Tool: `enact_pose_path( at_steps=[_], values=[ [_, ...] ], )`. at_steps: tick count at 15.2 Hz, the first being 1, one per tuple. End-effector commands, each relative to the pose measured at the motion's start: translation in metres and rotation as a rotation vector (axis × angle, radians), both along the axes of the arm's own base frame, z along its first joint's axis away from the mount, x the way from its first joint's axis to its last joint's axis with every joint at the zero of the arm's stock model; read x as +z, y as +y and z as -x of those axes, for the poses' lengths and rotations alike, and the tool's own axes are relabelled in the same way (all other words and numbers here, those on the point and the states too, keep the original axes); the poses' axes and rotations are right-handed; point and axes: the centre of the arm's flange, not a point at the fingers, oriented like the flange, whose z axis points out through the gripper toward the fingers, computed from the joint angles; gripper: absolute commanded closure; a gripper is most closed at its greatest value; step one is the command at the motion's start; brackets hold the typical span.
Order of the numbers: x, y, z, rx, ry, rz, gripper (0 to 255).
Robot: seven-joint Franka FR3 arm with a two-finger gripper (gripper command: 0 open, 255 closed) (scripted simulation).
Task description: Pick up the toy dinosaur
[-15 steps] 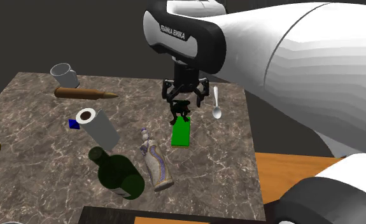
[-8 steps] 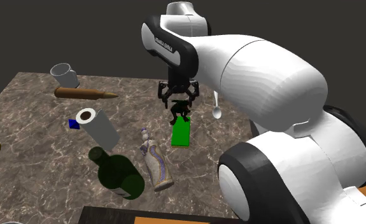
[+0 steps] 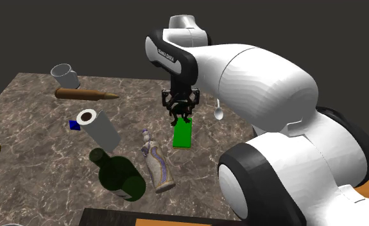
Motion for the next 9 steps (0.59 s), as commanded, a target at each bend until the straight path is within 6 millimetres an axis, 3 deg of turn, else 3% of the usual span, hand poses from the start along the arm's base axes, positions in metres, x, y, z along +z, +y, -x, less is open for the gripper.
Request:
enact_pose_path(
  at_steps=[1,9],
  values=[
    [-0.0008,0.0003,0.0002,0.000,0.000,0.000,255],
    [-0.0014,0.0000,-0.0006,0.000,0.000,0.000,255]
  ],
)
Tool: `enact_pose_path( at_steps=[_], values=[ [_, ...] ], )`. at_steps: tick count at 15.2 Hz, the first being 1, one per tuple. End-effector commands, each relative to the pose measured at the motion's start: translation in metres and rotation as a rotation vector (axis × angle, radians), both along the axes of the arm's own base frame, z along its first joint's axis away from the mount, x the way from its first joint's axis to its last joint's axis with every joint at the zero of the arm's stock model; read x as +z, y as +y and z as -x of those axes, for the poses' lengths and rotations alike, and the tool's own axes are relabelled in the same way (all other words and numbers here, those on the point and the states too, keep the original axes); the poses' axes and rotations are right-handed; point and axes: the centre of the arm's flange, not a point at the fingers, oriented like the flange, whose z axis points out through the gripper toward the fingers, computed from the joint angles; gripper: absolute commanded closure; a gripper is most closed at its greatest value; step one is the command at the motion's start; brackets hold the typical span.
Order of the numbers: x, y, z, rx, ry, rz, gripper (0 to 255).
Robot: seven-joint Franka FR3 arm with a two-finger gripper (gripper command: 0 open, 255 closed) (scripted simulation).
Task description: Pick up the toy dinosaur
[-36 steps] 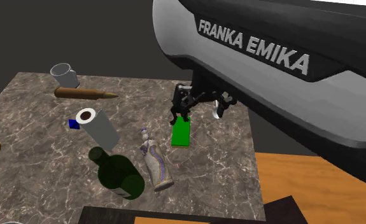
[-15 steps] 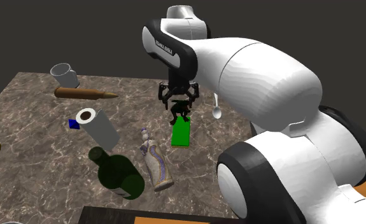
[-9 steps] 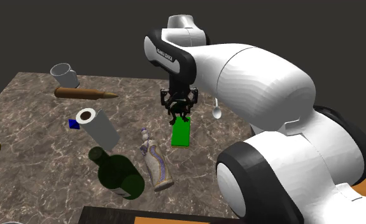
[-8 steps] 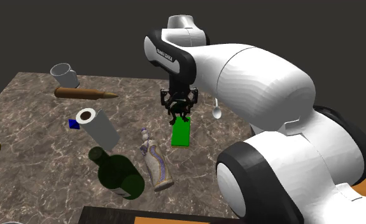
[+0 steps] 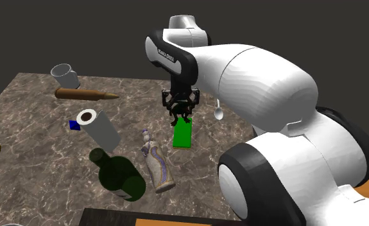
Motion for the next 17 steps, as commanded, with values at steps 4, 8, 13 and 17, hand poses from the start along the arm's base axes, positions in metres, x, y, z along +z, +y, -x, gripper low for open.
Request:
enact_pose_path(
  at_steps=[4,8,13,17],
  values=[
    [0.020,0.000,0.000,0.000,0.000,0.000,255],
    [0.041,0.000,0.000,0.000,0.000,0.000,255],
    [0.068,0.000,0.000,0.000,0.000,0.000,255],
    [0.079,0.000,0.000,0.000,0.000,0.000,255]
  ],
)
